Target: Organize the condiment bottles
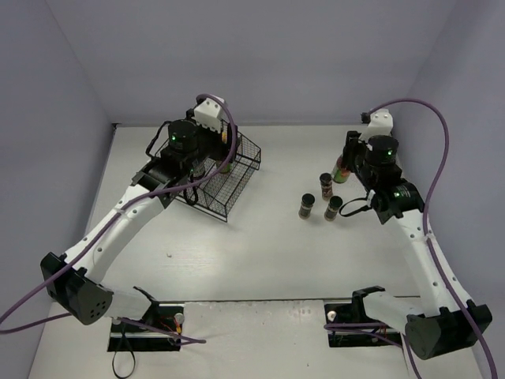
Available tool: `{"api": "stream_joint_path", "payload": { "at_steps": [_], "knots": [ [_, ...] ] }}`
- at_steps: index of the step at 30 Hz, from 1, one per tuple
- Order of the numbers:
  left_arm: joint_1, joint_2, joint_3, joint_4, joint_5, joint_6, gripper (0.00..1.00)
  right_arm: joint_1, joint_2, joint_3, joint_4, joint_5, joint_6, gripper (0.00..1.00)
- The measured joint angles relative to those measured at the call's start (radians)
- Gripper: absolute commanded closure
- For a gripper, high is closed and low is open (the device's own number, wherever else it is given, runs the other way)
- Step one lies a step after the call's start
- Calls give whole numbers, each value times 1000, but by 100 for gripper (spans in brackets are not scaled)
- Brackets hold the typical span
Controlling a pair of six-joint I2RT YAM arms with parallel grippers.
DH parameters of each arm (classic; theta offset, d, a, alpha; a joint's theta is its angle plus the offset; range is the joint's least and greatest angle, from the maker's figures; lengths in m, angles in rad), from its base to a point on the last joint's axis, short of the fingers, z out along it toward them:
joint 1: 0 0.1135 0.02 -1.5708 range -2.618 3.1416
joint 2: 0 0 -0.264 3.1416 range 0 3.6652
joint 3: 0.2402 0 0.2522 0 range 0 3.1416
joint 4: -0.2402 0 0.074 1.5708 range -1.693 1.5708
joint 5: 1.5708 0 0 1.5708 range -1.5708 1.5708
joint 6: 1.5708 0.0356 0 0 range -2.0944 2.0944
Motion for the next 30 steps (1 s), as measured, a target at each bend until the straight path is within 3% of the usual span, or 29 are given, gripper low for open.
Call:
{"api": "stream_joint_path", "payload": {
  "at_steps": [8,17,30],
  "knots": [
    [-93,-63,-65,-28,-87,14,29,-2,-45,157,-92,-160,-21,100],
    [-147,-126,-80,-97,-157,33,29,27,-13,172,-109,-401,14,100],
    [-147,-292,-191,-193,-212,-14,29,344,122,51,75,-436,39,100]
  ]
}}
